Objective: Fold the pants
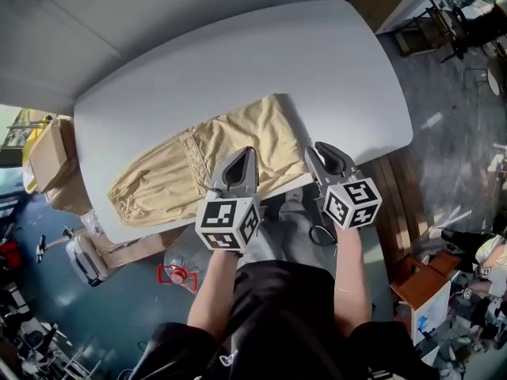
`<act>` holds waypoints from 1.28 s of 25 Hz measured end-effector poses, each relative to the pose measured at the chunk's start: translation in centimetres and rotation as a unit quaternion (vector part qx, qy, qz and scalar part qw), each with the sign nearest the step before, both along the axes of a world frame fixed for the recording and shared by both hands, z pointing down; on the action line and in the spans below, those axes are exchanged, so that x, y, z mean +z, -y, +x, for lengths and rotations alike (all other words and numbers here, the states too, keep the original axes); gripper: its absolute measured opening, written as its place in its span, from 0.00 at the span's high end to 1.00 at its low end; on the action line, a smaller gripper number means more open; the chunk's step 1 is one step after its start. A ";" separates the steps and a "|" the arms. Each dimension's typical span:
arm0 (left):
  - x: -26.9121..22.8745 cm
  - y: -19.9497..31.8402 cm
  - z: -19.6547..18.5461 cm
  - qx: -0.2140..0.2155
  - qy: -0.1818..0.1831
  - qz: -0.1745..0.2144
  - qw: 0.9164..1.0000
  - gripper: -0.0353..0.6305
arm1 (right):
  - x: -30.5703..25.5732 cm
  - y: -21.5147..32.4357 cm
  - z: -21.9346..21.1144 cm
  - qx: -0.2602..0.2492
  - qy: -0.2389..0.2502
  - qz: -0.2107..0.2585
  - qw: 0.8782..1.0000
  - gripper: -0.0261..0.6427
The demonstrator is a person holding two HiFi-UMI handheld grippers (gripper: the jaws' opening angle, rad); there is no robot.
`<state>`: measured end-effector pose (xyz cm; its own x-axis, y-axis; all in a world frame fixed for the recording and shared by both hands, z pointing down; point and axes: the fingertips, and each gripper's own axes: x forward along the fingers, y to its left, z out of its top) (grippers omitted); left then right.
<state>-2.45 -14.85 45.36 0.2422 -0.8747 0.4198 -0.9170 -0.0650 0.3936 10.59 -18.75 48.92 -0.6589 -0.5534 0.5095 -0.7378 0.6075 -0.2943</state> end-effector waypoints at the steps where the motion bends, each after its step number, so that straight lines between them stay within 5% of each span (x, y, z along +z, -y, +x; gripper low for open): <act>1: 0.4 0.0 0.4 0.002 0.001 -0.005 1.000 0.94 | 0.9 -0.3 0.2 -0.002 -0.004 -0.012 1.000 0.79; 9: 5.5 -0.1 1.2 -0.019 -0.012 -0.059 0.998 0.94 | 8.7 -2.8 0.7 -0.014 -0.031 -0.101 0.994 0.69; 17: 7.7 -1.1 1.2 -0.031 -0.010 -0.083 0.996 0.94 | 10.9 -2.9 -0.1 -0.036 -0.026 -0.133 0.990 0.69; 24: 7.9 -1.1 1.0 -0.047 -0.005 -0.084 0.995 0.94 | 11.6 -3.0 -0.7 -0.072 -0.062 -0.148 0.984 0.82; 32: 8.6 0.2 3.2 -0.046 -0.005 -0.092 0.995 0.94 | 9.9 -1.6 0.4 -0.065 -0.015 -0.151 0.986 0.88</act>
<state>0.71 -15.06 53.94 0.1685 -0.8022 0.5728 -0.9119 0.0937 0.3996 11.03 -17.19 58.83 -0.6960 -0.2849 0.6591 -0.6707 0.5856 -0.4552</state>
